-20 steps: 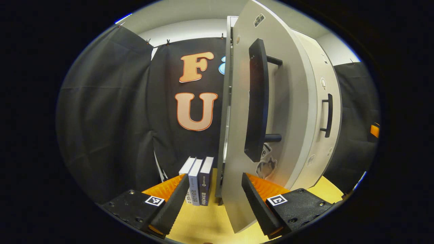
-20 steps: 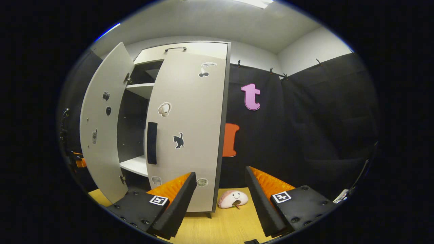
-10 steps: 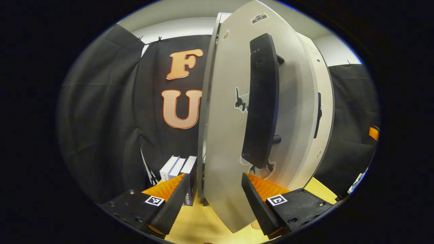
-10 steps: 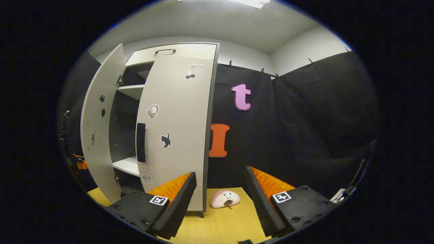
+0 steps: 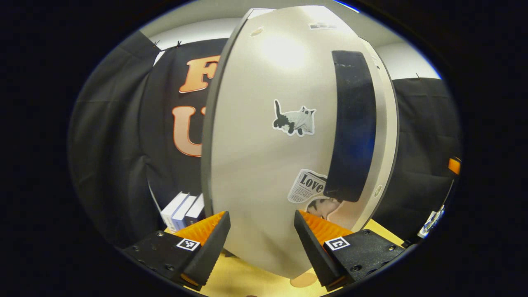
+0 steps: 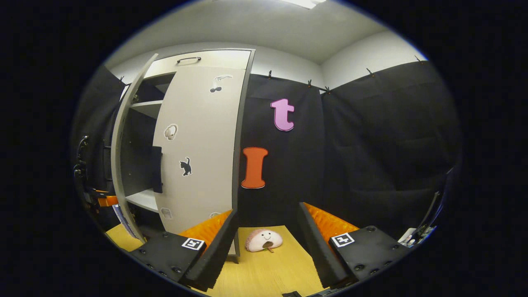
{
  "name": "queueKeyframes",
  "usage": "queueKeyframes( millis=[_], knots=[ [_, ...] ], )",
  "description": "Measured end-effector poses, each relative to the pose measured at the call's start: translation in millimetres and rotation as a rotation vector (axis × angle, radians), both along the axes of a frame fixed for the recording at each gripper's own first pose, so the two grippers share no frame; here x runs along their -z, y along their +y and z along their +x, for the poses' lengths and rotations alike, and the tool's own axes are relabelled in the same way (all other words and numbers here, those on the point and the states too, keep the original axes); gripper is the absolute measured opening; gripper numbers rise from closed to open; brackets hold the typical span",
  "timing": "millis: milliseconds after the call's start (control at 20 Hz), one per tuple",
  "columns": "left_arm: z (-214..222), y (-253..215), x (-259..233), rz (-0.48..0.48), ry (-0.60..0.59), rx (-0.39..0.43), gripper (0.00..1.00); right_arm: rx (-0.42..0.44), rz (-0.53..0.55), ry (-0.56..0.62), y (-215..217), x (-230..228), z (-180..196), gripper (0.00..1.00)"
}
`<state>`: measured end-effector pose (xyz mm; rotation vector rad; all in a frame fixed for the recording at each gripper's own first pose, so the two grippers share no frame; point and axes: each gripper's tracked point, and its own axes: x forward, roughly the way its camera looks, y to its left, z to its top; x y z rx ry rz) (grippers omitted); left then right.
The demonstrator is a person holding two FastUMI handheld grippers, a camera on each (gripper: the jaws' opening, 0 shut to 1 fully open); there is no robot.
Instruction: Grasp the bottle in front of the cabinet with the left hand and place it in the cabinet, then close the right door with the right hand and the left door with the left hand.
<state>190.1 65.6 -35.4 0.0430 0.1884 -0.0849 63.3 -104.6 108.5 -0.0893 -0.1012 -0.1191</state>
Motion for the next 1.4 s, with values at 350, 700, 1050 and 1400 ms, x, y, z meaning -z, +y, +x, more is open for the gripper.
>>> queueKeyframes(
  millis=[350, 700, 1050, 1400],
  knots=[
    [25.7, -23.3, 13.5, -0.007, 0.014, 0.032, 0.95, 0.067, 0.017, 0.023, -29.1, 11.6, -3.5, 0.95],
    [44.6, -31.9, 19.7, 0.008, 0.033, 0.044, 0.95, 0.080, 0.016, 0.029, -34.4, 12.3, 7.5, 0.95],
    [62.3, -36.5, 23.6, 0.021, 0.031, 0.043, 0.95, 0.089, 0.016, 0.035, -39.9, 13.8, 17.4, 0.95],
    [64.5, -35.7, 26.4, 0.023, 0.041, 0.029, 0.95, 0.097, 0.021, 0.033, -48.3, 11.7, 24.8, 0.95]
  ],
)
